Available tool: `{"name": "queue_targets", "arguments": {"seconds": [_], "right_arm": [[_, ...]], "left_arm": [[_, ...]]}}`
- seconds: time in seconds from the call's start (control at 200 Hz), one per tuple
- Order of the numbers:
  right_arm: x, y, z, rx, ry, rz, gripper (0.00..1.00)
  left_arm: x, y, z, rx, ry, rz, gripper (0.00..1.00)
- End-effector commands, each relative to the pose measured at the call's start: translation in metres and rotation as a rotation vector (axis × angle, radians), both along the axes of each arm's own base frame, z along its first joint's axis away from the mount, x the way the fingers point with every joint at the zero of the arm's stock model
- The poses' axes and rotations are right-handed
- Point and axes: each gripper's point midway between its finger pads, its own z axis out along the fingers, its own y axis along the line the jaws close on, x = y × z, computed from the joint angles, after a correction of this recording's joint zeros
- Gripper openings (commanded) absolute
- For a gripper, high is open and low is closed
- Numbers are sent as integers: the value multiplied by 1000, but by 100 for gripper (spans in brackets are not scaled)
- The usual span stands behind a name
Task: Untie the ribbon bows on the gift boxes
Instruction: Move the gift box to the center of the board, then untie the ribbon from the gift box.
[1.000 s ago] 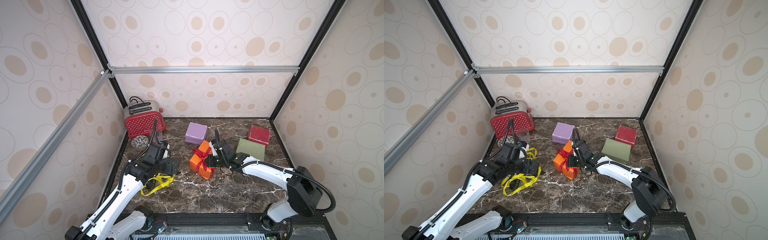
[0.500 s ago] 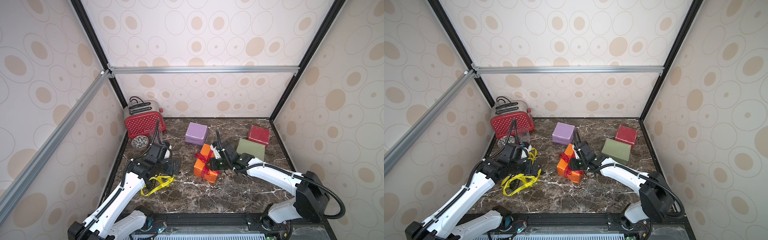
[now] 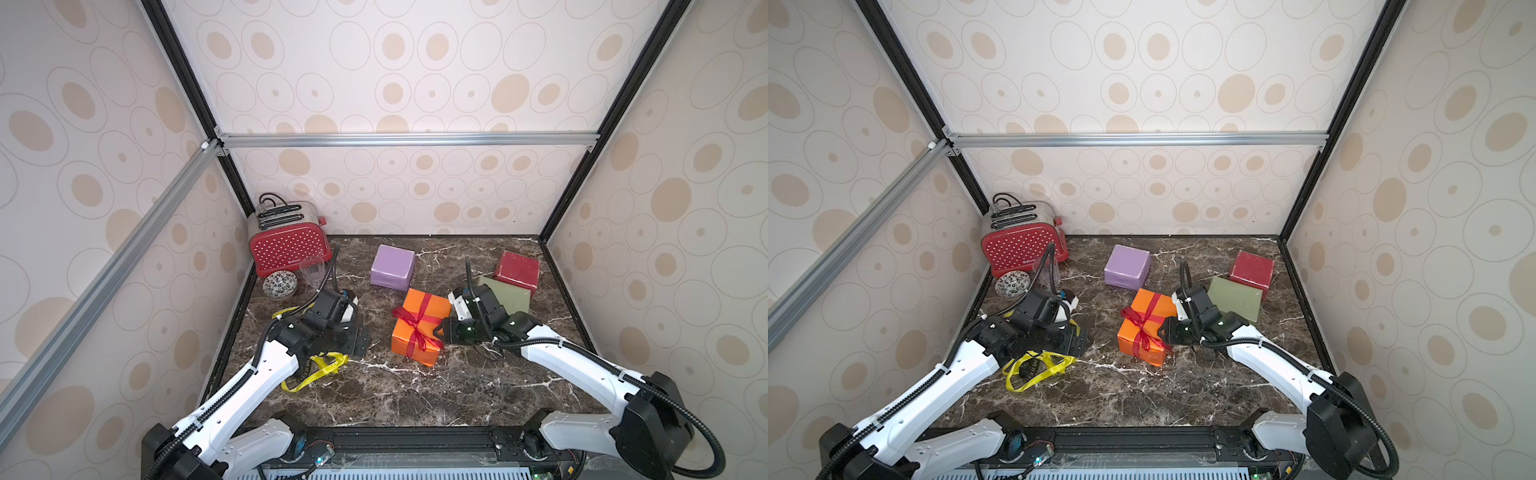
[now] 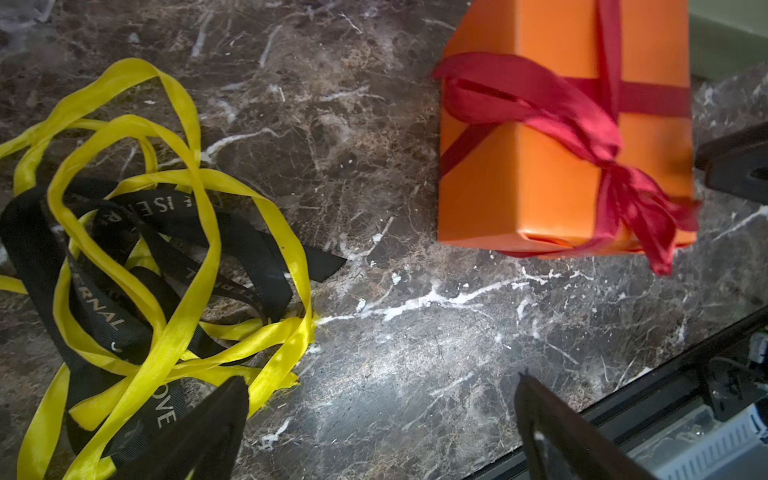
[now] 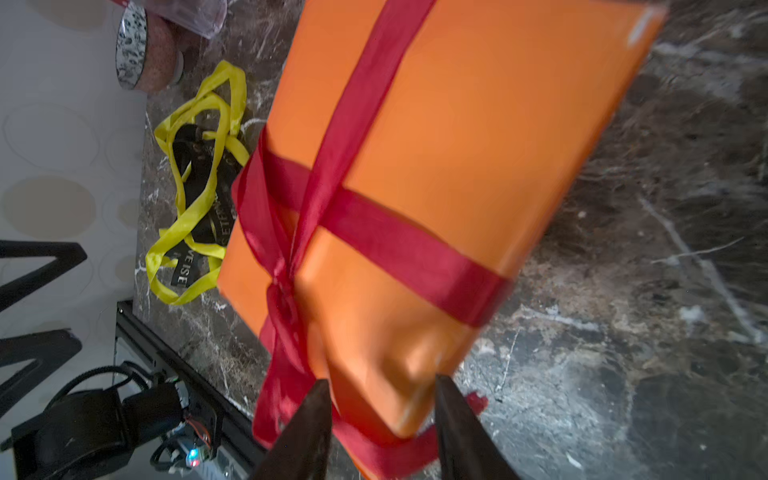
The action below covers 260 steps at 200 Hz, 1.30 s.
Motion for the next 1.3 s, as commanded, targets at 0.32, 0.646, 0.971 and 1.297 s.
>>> {"name": "queue_targets", "arguments": {"seconds": [0.32,0.646,0.971,1.297], "right_arm": [[-19,5,-4,-11,46,130,50],[-18,-4,3,-84,41,131,53],[-13,12,10,-166,5,191,50],[-7,17,0,-299,11,221,45]], "left_arm": [[2,-128,37,-368,-191,29,90],[55,-113,0,-317,-240,212,69],[59,-108,-21,-205,-203,150,61],[64,-104,-34,-157,-175,161,56]]}}
